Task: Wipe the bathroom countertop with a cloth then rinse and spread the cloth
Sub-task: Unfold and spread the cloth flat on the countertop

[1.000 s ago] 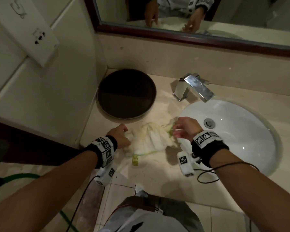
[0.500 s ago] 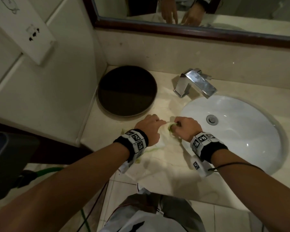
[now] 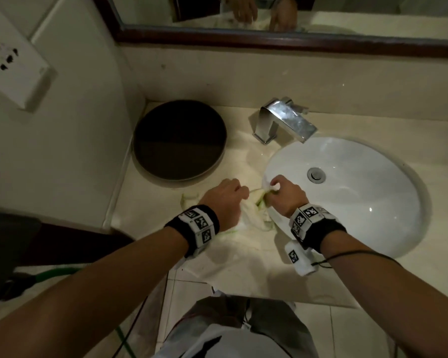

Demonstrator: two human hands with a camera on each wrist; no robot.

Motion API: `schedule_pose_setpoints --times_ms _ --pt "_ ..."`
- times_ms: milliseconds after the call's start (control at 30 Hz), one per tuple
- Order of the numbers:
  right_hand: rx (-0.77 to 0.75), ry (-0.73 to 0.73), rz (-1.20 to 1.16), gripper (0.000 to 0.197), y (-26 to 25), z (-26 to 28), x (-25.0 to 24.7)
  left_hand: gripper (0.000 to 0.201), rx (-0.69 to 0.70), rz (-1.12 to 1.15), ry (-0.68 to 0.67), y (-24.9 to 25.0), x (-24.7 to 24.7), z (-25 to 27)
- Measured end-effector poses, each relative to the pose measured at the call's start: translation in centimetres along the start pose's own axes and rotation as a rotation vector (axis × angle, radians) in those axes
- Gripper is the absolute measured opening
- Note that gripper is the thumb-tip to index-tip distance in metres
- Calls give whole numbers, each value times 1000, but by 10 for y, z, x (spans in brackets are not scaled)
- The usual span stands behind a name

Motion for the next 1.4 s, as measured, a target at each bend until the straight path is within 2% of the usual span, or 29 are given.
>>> schedule_pose_setpoints --times_ms 33,100,200,300,400,500,600,667,733,833,900,1000,1067,1167,1267,1333,1400 --pt "-5 32 10 29 1 1 2 30 10 19 -45 8 4 1" --pt "-15 67 35 23 2 2 5 43 -34 40 -137 22 17 2" --pt "13 54 -23 20 5 3 6 60 -141 -33 -137 28 31 -2" --pt "37 19 -169 23 8 4 9 46 -156 -77 -119 23 32 -6" --pt "33 -12 -241 33 9 7 13 34 -243 105 -103 11 23 -8" --pt "47 -27 -250 45 12 13 22 25 -400 423 21 -2 6 -7" --pt "77 -68 -268 52 15 17 29 18 -440 678 197 -9 -9 -12" --pt "88 -85 -282 46 17 17 28 13 -416 752 254 -7 -15 -17" --pt "83 -89 -279 31 20 14 26 10 -391 780 284 -2 -17 -21" --pt "51 -86 -333 6 20 14 27 7 -321 702 243 6 -14 -20" --pt "45 -52 -354 11 20 15 27 17 -267 584 91 11 -6 -18" --pt "83 -10 -379 24 24 12 26 44 -215 359 -216 9 8 -10" --pt "94 -56 -353 33 28 7 25 56 -231 351 -297 4 13 -6" --pt "57 -41 -127 30 31 0 22 59 -220 290 -306 -5 18 -2" --pt "-129 106 66 49 28 -2 18 52 -131 197 -226 -16 17 -2" --pt "-290 162 179 48 24 -3 17 42 -175 146 -89 -28 9 0" --pt "-391 162 291 41 21 -6 14 39 -295 101 2 -42 -4 7"
Point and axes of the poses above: each hand's wrist, its own z-axis away from the middle knuckle, its own x-axis out of the palm, y = z × x, the point moved 1 cm from there along -z, towards the middle knuckle, and after that the axes turned 13 degrees about z, right-handed, at the moved point
